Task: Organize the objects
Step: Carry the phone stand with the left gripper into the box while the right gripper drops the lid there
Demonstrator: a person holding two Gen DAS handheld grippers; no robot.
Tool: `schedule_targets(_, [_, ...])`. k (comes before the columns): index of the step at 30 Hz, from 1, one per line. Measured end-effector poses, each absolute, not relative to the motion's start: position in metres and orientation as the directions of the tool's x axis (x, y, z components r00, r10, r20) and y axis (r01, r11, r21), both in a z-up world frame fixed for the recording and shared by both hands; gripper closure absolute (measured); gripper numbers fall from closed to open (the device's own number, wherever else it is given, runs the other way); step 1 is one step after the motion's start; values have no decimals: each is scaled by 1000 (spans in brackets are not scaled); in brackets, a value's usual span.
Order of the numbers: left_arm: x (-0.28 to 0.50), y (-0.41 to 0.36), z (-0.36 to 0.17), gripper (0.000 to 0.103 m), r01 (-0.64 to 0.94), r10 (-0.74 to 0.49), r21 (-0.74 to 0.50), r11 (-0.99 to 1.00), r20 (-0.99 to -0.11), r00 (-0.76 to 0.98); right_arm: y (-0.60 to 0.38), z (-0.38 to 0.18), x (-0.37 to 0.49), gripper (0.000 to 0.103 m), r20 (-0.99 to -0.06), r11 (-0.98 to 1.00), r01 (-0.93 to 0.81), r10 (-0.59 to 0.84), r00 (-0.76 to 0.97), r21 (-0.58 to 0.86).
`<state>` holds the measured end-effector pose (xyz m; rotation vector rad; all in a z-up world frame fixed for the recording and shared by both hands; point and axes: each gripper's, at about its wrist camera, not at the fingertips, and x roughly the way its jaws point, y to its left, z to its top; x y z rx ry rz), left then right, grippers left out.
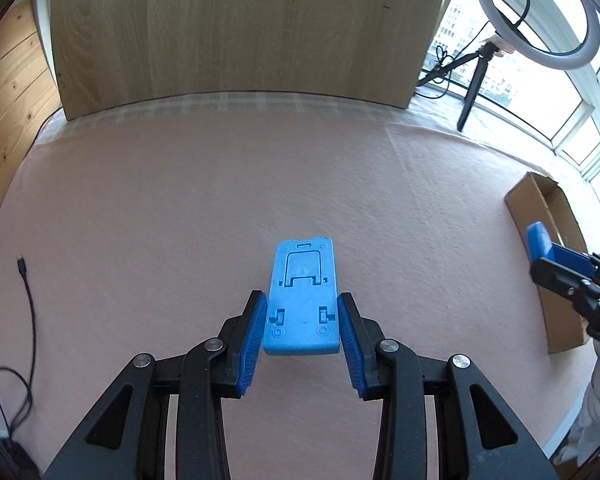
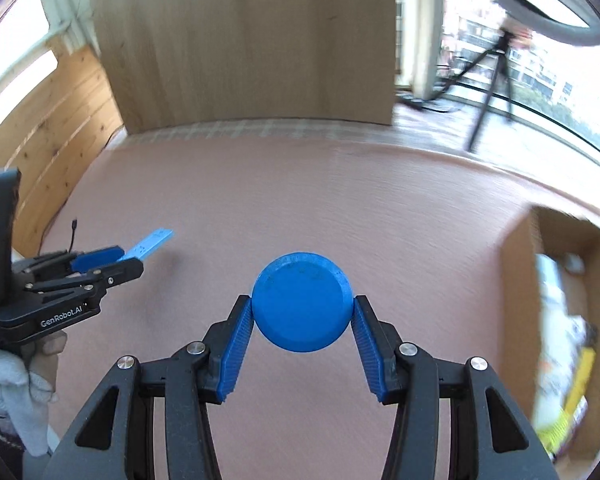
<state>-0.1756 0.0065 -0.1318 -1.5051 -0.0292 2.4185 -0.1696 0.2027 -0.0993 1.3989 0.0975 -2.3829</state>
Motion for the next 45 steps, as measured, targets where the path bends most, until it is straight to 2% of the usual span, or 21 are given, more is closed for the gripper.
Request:
schedule_targets(12, [-140,114,-94,64,-364,391,-245,-899,-822,-413,334,-72,-125,57,-835,-976,168,-203,-511,135])
schedule_targets(26, [-137,274,-68,64,-562,498,-240,-792,-787,-365,434,-74,-102,57,-840,-991,41,-129,-526,127])
schedule_targets(35, [-156,352,-77,64,-613,490,-197,-765,-795,-356,455,-82,-105,57,-847,-991,30,-128,-517,131])
schedule_targets(45, [-166,404,-86,62,-646,485,-165,-745,-799,-355,460,-87,-112,57,-847,-989,48,-142,-512,137])
